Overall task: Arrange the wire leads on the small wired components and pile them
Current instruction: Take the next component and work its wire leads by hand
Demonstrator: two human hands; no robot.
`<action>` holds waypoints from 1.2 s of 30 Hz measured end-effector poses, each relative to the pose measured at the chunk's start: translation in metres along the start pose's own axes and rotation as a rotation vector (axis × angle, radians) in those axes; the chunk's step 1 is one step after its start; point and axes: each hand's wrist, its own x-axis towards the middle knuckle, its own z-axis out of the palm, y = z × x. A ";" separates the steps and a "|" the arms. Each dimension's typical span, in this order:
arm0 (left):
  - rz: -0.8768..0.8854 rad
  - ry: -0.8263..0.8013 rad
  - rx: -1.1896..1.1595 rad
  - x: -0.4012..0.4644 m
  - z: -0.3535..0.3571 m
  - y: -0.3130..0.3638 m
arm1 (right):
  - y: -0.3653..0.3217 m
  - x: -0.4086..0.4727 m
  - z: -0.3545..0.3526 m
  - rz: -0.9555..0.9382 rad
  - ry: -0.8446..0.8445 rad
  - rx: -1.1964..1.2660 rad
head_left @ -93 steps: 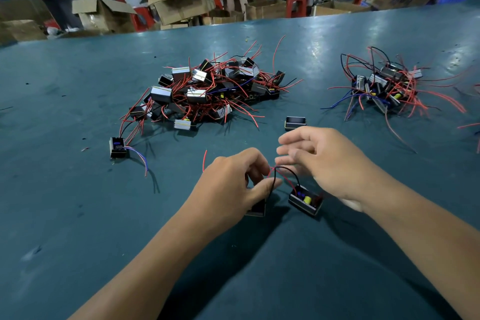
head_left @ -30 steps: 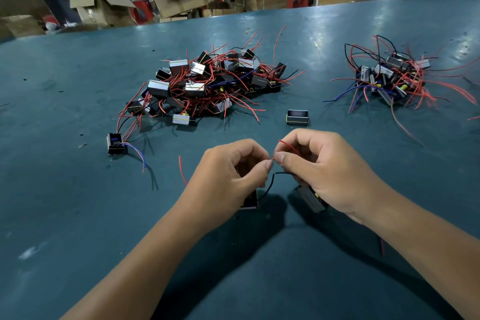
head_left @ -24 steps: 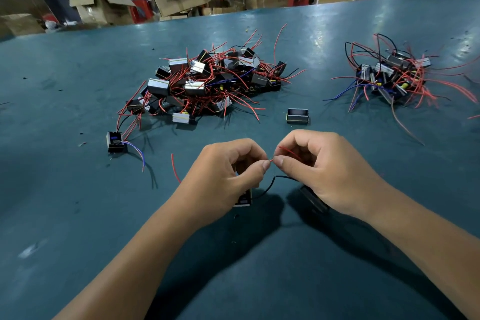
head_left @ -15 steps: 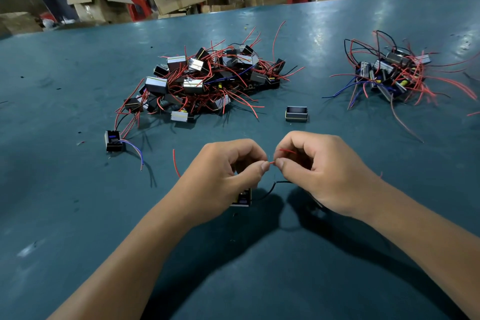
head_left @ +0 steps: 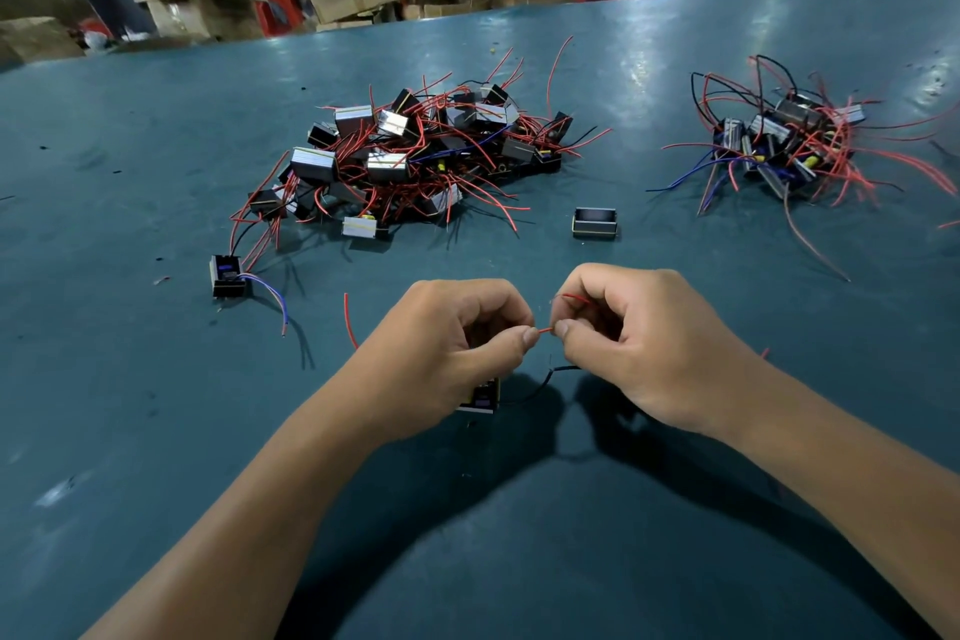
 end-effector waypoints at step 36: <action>-0.081 -0.008 -0.337 0.002 0.000 -0.004 | 0.002 -0.002 -0.012 -0.237 -0.056 -0.031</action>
